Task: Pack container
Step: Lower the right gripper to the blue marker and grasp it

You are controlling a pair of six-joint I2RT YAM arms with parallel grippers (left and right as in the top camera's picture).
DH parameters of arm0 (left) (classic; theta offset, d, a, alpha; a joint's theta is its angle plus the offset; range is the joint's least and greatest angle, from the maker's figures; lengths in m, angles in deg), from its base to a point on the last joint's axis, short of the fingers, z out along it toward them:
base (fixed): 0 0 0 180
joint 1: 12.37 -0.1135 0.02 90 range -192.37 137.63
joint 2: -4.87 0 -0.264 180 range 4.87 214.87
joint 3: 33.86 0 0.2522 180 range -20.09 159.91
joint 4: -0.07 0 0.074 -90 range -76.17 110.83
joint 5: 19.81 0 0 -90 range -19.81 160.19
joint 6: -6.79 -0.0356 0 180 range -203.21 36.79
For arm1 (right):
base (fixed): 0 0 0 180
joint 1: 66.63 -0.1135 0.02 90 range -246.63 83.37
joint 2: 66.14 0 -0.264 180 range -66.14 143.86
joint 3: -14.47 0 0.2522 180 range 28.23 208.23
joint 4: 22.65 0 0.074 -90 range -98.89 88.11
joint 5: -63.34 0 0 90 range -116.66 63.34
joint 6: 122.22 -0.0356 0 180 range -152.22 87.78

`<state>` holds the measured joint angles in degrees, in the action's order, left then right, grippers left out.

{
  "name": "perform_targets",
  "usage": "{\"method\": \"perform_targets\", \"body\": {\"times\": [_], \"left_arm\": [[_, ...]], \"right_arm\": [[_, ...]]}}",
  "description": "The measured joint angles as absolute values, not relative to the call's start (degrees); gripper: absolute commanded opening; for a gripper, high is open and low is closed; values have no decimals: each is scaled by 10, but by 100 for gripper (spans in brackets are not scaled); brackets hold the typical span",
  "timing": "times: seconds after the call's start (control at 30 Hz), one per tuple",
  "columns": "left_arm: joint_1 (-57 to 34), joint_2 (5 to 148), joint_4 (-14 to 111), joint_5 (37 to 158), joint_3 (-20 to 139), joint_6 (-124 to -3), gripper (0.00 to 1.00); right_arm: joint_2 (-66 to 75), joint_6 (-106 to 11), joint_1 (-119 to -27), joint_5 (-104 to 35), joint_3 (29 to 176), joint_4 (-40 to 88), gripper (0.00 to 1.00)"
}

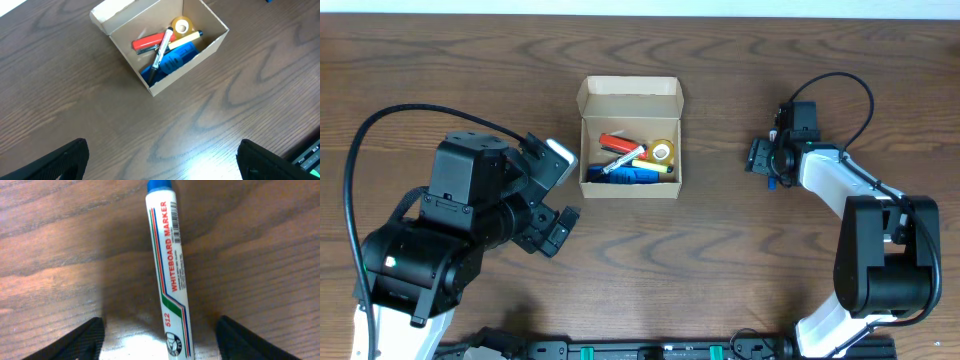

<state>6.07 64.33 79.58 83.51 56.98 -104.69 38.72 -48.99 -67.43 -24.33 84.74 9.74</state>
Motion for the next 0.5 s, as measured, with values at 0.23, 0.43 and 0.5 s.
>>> {"method": "perform_targets", "body": {"times": [0.23,0.43,0.5], "left_arm": [[61,643,796,835,570,-1047,95],[61,643,796,835,570,-1047,95],[61,643,796,835,570,-1047,95]], "right_arm": [[387,-491,-674,-233,841,89,40],[387,-491,-674,-233,841,93,21],[386,-492,-674,-236,845,107,18]]}}
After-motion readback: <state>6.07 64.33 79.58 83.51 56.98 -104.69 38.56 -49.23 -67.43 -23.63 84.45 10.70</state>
